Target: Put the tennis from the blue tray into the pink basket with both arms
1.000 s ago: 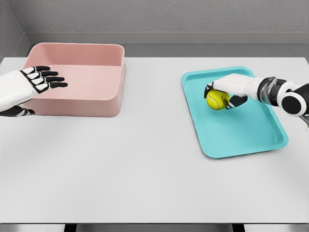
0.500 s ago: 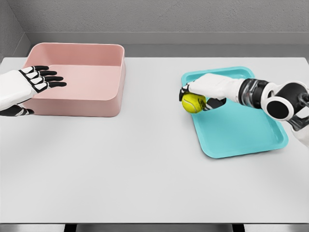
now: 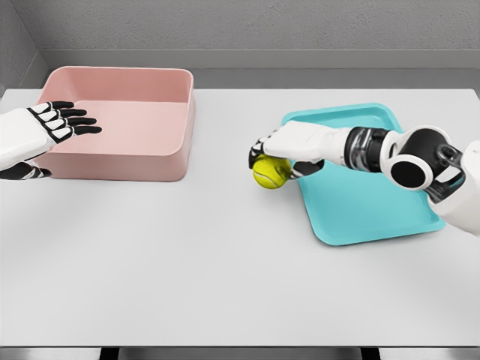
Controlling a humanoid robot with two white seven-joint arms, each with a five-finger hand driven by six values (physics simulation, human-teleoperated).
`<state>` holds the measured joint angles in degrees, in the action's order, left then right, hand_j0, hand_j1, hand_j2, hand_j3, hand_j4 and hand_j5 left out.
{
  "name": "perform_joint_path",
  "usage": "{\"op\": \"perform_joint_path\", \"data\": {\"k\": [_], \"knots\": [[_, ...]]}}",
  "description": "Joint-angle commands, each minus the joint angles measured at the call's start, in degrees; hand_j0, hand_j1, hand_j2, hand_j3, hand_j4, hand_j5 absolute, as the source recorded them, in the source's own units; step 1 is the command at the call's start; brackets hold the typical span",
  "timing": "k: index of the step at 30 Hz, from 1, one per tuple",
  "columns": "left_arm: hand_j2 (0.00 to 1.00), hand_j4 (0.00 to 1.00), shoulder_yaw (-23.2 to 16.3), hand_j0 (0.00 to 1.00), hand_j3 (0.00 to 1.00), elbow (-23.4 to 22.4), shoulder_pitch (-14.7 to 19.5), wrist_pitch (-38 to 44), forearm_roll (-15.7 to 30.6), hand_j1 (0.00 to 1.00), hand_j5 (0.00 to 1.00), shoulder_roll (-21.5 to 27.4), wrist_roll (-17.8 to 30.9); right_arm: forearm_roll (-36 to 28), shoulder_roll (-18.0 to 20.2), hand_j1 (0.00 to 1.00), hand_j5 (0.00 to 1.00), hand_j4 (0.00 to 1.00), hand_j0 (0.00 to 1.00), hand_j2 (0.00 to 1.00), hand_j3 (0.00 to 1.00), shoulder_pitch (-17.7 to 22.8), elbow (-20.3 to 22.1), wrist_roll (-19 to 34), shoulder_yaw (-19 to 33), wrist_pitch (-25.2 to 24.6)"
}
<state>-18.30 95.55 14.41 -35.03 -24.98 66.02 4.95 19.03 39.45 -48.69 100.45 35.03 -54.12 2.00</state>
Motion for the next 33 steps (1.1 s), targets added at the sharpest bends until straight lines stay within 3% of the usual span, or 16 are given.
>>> {"op": "perform_joint_path", "data": {"k": [1,15,29,30,32,33], "knots": [[1.0,1.0,0.02,1.0,1.0,-0.02,0.0,0.03,0.37,1.0,1.0,0.07,-0.03,-0.05,-0.61,0.59,0.59,0.59,0.59,0.59,0.59,0.0,0.01,-0.03,-0.02,0.28],[1.0,1.0,0.11,1.0,1.0,-0.02,0.0,0.03,0.28,1.0,1.0,0.16,-0.03,-0.05,-9.22,0.58,0.58,0.58,0.58,0.58,0.58,0.26,-0.08,-0.03,-2.65,-0.51],[1.0,1.0,0.11,1.0,1.0,-0.02,0.0,0.03,0.37,1.0,1.0,0.16,-0.03,0.13,-10.8,0.6,0.6,0.6,0.6,0.6,0.6,0.97,-6.06,-0.03,-6.87,-1.47],[1.0,1.0,0.11,1.0,1.0,-0.02,0.0,0.03,0.37,1.0,1.0,0.16,-0.03,0.13,-10.8,0.62,0.62,0.62,0.62,0.62,0.62,0.97,-6.06,-0.03,-6.87,-1.47],[1.0,1.0,0.11,1.0,1.0,-0.02,0.0,0.03,0.37,1.0,1.0,0.16,-0.03,0.13,-10.8,1.0,1.0,1.0,1.0,1.0,1.0,0.88,-5.97,-0.03,-6.87,-2.26],[1.0,1.0,0.11,1.0,1.0,-0.02,0.0,0.03,0.37,1.0,1.0,0.16,-0.03,0.04,-10.8,1.0,1.0,1.0,1.0,1.0,1.0,0.79,-5.88,-0.03,-6.87,-2.44]]}}
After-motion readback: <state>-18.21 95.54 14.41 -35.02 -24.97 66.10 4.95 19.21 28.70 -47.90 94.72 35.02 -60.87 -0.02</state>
